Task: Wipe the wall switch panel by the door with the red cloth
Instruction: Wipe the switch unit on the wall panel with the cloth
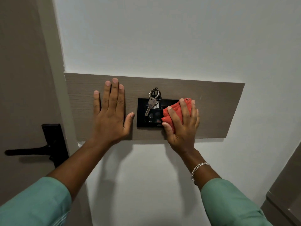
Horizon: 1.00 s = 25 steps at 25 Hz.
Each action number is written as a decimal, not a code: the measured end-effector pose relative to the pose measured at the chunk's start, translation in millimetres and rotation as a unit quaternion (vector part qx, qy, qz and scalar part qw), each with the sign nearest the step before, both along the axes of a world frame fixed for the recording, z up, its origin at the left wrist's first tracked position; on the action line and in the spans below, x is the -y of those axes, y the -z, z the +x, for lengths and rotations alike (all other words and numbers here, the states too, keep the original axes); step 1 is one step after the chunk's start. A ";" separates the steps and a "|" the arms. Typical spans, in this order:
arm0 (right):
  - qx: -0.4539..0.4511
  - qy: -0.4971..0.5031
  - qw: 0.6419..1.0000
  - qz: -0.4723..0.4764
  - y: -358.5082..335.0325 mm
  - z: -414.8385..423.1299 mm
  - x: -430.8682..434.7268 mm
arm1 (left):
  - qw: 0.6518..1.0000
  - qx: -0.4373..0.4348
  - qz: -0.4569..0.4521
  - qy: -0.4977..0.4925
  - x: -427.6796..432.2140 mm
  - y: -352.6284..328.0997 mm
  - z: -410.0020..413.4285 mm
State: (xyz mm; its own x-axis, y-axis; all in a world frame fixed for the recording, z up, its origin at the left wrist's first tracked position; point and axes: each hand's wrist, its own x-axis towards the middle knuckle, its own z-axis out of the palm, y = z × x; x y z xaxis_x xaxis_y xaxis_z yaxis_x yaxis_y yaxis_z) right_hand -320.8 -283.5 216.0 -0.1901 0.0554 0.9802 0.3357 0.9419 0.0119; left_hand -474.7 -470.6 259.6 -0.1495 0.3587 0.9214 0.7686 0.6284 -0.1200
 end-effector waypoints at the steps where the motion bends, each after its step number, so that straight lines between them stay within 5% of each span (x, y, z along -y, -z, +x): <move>1: -0.031 -0.008 0.998 -0.049 -3.5 -6.4 8.7 | 1.000 0.010 -0.007 0.004 2.6 -1.2 2.9; 4: -0.101 -0.027 0.985 -0.141 -13.6 -22.9 33.1 | 0.998 0.053 -0.020 0.016 5.8 0.9 18.5; 8: -0.028 -0.013 1.000 0.000 -4.2 -4.2 13.1 | 0.995 0.078 -0.046 0.050 14.7 4.6 27.0; 10: -0.017 -0.018 1.000 0.007 -3.2 5.5 5.7 | 0.995 0.056 -0.067 0.051 20.5 -4.3 16.0; 14: -0.115 -0.114 0.977 -0.140 -9.2 -3.7 41.2 | 0.995 -0.022 -0.090 0.019 25.5 -18.8 -12.8; 20: -0.057 -0.025 0.993 -0.099 -5.5 -36.3 71.1 | 0.992 -0.108 -0.064 -0.006 16.5 -8.8 -37.5; 25: -0.169 -0.034 0.965 -0.197 -18.1 -58.3 74.5 | 0.988 -0.148 -0.030 -0.008 11.4 -5.9 -45.1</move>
